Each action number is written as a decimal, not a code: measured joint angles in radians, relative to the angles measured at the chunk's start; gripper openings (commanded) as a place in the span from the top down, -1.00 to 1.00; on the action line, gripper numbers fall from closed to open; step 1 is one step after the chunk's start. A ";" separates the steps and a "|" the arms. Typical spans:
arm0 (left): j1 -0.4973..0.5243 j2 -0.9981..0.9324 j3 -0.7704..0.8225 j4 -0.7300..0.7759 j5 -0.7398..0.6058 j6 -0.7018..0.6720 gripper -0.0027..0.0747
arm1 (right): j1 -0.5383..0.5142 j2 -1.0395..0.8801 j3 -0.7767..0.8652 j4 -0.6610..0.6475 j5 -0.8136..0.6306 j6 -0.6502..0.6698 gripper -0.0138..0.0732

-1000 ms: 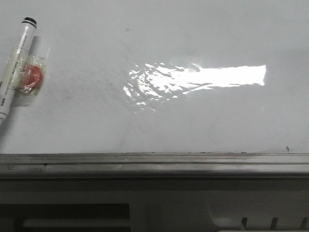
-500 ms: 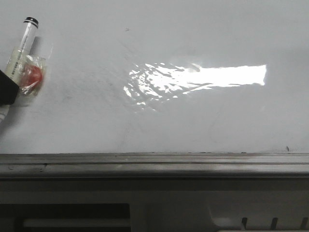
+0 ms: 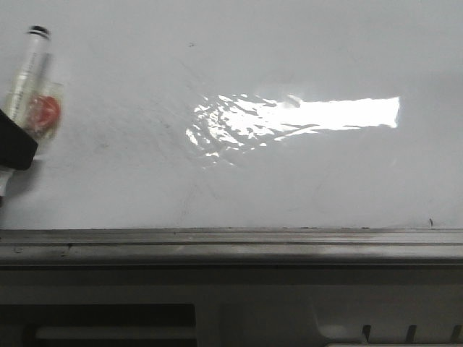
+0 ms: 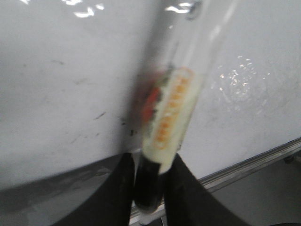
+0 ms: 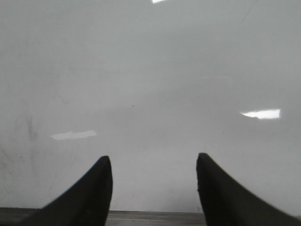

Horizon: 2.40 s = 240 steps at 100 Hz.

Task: Write number 9 on whiteboard

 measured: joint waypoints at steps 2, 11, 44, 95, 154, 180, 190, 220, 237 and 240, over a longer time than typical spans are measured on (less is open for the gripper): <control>0.000 0.000 0.000 0.000 0.000 0.000 0.97 | 0.000 0.000 0.000 0.000 0.000 0.000 -0.12; -0.001 0.002 0.000 0.000 0.002 0.002 0.98 | 0.000 0.000 0.000 0.000 0.000 0.000 -0.12; -0.001 -0.018 0.000 -0.166 0.069 0.332 0.98 | 0.000 0.000 0.000 0.124 0.006 -0.161 -0.12; -0.017 -0.068 0.000 -0.451 0.409 0.946 0.98 | 0.034 0.139 0.000 0.872 0.133 -0.986 -0.12; -0.357 -0.068 0.000 -0.451 0.171 1.077 0.98 | 0.393 0.439 -0.061 0.969 0.020 -1.264 -0.13; -0.372 -0.068 0.000 -0.451 0.155 1.098 0.98 | 0.568 0.582 -0.121 0.983 -0.152 -1.296 -0.13; -0.372 -0.068 0.000 -0.451 0.153 1.098 0.98 | 0.605 0.628 -0.137 0.988 -0.203 -1.308 -0.13; -0.372 -0.068 0.000 -0.451 0.142 1.098 0.98 | 0.651 0.728 -0.187 0.995 -0.221 -1.314 -0.13; -0.372 -0.068 0.000 -0.451 0.142 1.098 0.98 | 0.656 0.747 -0.198 1.008 -0.227 -1.316 -0.13; -0.372 -0.068 0.000 -0.451 0.142 1.098 0.98 | 0.656 0.747 -0.198 1.010 -0.227 -1.316 -0.12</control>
